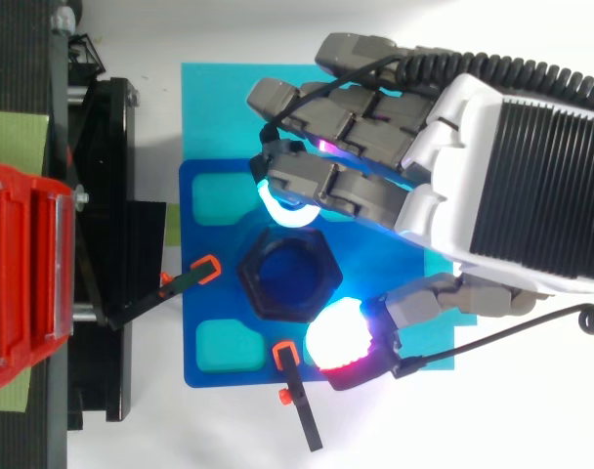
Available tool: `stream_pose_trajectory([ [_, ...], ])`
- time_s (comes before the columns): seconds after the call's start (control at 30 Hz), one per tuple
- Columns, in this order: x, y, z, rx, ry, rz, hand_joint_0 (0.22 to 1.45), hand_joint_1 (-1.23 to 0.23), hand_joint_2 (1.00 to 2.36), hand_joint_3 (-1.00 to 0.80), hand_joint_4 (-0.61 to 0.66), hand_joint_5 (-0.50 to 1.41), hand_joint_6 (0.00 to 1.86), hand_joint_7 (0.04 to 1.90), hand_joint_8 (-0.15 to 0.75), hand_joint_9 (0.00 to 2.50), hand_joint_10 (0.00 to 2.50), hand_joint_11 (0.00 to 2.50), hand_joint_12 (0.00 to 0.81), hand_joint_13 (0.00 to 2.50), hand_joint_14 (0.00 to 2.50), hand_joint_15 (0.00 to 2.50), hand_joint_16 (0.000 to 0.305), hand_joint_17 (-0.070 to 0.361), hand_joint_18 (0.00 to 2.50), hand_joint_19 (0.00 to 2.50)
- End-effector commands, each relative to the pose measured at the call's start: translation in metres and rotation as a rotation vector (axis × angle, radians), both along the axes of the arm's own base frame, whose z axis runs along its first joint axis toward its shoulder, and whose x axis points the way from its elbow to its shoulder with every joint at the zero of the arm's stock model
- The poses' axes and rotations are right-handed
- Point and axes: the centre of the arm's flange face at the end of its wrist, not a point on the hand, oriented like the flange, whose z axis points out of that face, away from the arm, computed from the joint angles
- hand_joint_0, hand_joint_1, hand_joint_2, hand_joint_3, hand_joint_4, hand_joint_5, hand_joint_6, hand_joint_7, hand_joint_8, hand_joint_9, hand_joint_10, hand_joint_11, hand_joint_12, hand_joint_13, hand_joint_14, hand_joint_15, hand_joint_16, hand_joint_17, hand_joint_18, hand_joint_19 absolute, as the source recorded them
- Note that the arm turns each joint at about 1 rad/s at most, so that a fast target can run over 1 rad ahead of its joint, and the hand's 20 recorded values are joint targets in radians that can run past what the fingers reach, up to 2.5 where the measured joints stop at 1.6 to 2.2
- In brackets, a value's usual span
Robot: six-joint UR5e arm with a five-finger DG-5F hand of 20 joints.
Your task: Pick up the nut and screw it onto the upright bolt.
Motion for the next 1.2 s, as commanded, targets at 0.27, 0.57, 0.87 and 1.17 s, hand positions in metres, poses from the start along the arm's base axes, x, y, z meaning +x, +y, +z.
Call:
stream_pose_trajectory([
  [0.27, 0.000, -0.001, 0.000, 0.000, 0.001, 0.002, 0.54, -0.58, 1.01, -0.43, 0.33, -0.15, 0.51, 1.32, 0.329, 0.53, 0.00, 0.00, 0.310, 0.72, 0.00, 0.03, 0.034, 0.076, 0.54, 0.03],
  [0.57, 0.000, -0.003, -0.001, -0.001, 0.004, 0.005, 0.47, -0.51, 1.00, -0.50, 0.33, -0.18, 0.50, 1.09, 0.331, 0.49, 0.00, 0.00, 0.362, 0.59, 0.00, 0.00, 0.046, 0.103, 0.53, 0.05],
  [0.87, 0.000, -0.006, -0.001, -0.001, 0.006, 0.009, 0.42, -0.39, 1.00, -0.50, 0.25, -0.21, 0.50, 0.74, 0.314, 0.43, 0.00, 0.00, 0.391, 0.47, 0.00, 0.00, 0.054, 0.122, 0.43, 0.02],
  [1.17, 0.001, -0.011, 0.005, -0.003, 0.002, 0.006, 0.42, -0.28, 1.00, -0.50, 0.22, -0.22, 0.50, 0.63, 0.292, 0.36, 0.00, 0.00, 0.398, 0.34, 0.00, 0.00, 0.055, 0.123, 0.27, 0.00],
])
